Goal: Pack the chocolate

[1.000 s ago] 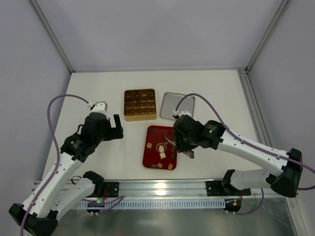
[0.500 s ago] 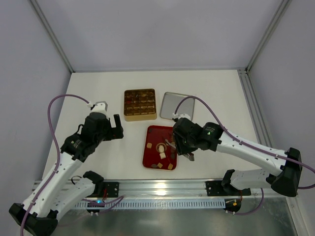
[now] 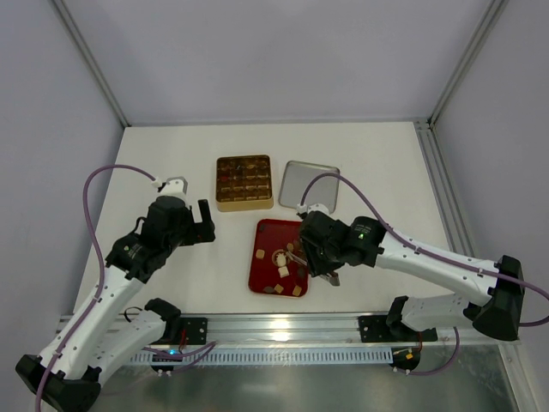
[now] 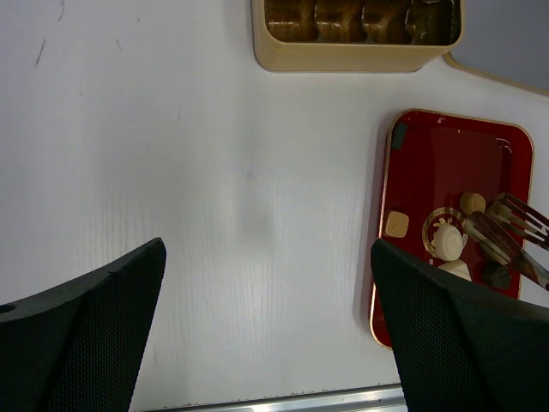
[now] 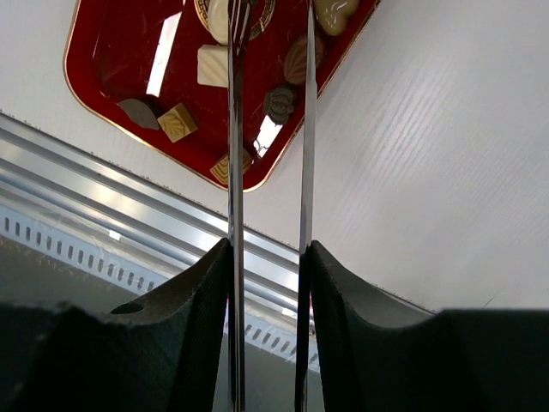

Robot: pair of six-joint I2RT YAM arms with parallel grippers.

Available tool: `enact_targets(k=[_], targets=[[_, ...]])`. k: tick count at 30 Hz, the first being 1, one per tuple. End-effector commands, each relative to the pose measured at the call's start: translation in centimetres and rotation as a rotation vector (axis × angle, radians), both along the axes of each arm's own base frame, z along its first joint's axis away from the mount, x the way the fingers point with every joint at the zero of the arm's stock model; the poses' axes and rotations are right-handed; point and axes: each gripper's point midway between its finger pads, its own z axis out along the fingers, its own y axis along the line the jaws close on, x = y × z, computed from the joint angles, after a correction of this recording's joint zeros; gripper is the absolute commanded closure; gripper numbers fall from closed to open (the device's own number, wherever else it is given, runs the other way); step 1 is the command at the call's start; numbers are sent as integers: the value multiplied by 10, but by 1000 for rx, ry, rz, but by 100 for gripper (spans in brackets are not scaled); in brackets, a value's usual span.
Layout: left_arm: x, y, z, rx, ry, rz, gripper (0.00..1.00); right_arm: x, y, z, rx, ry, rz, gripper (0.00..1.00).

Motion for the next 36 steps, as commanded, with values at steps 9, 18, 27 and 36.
enact_targets(k=[9,18,27,36], targets=[[4,0,6,-7,-28,5,0,-31,12,27,77,39,52,58],[4,0,5,-8,-26,3,0,-48,24,23,74,73,84,57],[3,0,6,-8,-28,3,0,-49,22,14,27,73,71,57],[4,0,7,-10,-32,4,0,-49,28,3,15,85,79,57]])
